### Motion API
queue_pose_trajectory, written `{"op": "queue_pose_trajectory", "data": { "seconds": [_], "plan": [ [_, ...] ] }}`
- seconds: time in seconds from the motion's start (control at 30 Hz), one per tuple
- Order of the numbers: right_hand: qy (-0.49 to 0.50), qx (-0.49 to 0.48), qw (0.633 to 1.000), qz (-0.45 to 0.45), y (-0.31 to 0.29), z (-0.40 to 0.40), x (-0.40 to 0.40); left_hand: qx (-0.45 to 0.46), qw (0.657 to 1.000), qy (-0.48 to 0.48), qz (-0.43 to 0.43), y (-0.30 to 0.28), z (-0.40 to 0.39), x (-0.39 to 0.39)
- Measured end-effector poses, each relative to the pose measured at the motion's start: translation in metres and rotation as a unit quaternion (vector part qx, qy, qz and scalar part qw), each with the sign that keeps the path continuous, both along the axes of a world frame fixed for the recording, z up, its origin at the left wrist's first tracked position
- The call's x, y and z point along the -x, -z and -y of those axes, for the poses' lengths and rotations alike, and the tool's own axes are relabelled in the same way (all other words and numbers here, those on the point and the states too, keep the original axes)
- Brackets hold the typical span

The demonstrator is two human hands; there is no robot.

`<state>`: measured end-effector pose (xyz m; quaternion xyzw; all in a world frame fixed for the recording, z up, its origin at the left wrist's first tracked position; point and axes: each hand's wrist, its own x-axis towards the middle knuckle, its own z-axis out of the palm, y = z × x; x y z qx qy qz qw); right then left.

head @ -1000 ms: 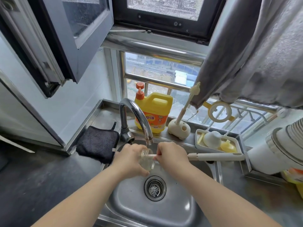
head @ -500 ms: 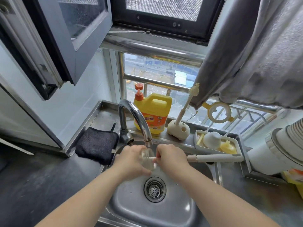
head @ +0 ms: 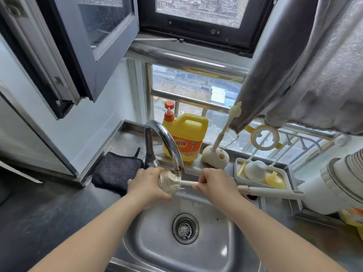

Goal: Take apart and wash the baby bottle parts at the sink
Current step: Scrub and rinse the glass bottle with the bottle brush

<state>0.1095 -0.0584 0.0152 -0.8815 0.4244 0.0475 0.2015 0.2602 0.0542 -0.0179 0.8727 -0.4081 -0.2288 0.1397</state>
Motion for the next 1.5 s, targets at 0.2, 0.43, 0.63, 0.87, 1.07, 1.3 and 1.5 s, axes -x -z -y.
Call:
{"op": "queue_pose_trajectory", "data": {
  "seconds": [0.2,0.43,0.63,0.87,1.07,1.3,1.5],
  "plan": [
    [-0.055,0.020,0.998,-0.014,0.000,-0.011,-0.012,-0.006,0.996,0.083,0.017,-0.003,0.006,0.020],
    [-0.041,0.026,0.999,-0.004,-0.003,-0.005,-0.016,0.017,0.995,0.089,0.033,-0.008,0.008,0.013],
    [0.013,-0.005,0.999,0.040,0.008,-0.003,-0.008,0.075,0.994,0.066,0.034,0.002,0.003,0.008],
    [0.006,-0.025,0.999,0.033,0.019,-0.008,-0.006,0.013,0.988,0.156,-0.009,0.014,-0.001,0.007],
    [-0.011,-0.040,0.998,0.049,0.019,-0.016,-0.006,0.011,0.985,0.164,0.055,0.011,-0.002,-0.005],
    [-0.028,-0.021,0.998,0.061,0.014,-0.017,-0.006,-0.027,0.975,0.187,0.115,0.007,0.004,-0.008],
    [-0.029,-0.028,0.999,0.010,0.012,-0.012,0.002,-0.018,0.970,0.187,0.156,0.014,-0.004,-0.007]
  ]
}}
